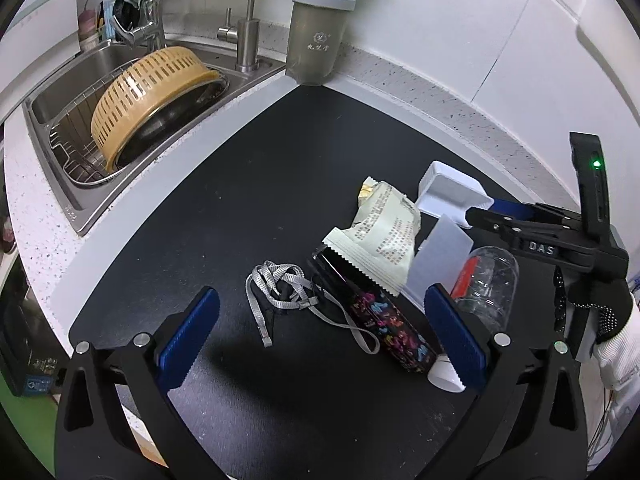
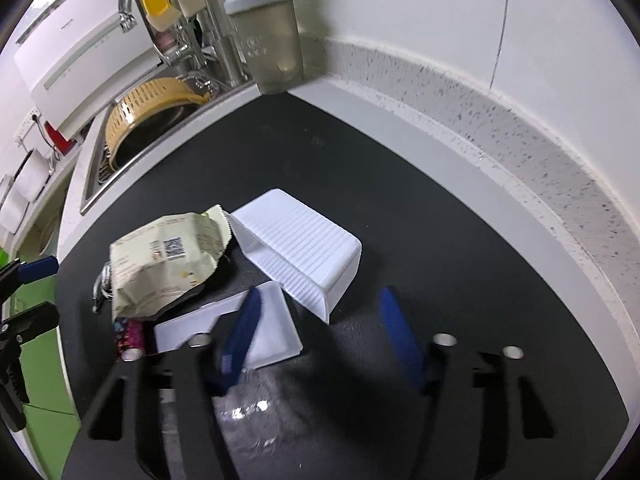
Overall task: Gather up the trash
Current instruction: 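Grasp the white tray with the right tool while the left tool grasps the snack wrapper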
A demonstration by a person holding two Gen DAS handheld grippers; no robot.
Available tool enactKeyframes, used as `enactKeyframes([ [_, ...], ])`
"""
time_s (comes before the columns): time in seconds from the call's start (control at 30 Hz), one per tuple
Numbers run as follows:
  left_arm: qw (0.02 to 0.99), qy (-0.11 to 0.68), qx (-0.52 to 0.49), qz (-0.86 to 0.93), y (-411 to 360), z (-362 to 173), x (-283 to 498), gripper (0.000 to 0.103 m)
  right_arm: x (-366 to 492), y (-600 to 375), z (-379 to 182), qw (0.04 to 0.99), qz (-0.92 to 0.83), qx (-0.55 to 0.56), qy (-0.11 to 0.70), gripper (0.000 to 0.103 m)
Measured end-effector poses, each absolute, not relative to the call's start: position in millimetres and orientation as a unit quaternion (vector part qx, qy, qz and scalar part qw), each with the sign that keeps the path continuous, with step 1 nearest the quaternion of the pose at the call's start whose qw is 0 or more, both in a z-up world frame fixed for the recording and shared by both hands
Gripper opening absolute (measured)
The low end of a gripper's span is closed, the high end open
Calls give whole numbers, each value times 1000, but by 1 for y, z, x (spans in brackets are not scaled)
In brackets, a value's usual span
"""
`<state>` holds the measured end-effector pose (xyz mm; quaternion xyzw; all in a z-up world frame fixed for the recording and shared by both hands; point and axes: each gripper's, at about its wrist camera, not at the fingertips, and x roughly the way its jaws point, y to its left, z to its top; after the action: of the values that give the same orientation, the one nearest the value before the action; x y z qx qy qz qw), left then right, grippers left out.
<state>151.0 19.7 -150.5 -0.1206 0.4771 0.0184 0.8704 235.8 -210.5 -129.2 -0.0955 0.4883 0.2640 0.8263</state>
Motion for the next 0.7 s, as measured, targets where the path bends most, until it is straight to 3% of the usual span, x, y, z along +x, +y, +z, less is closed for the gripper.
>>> enactKeyframes([
  [0.03, 870, 478, -122, 18, 20, -152, 152, 100, 238, -210, -131, 825, 265, -96, 490, 43],
  [0.1, 868, 480, -124, 17, 20, -155, 154, 100, 240, -208, -134, 822, 270, -96, 492, 23],
  [0.17, 868, 481, -122, 15, 19, -156, 156, 100, 241, -206, -135, 821, 271, -97, 493, 9],
  [0.27, 868, 482, -120, 11, 18, -157, 160, 100, 243, -208, -134, 822, 274, -94, 490, 3],
  [0.7, 870, 485, -92, -9, 9, -159, 197, 100, 240, -218, -108, 836, 268, -79, 473, 2],
])
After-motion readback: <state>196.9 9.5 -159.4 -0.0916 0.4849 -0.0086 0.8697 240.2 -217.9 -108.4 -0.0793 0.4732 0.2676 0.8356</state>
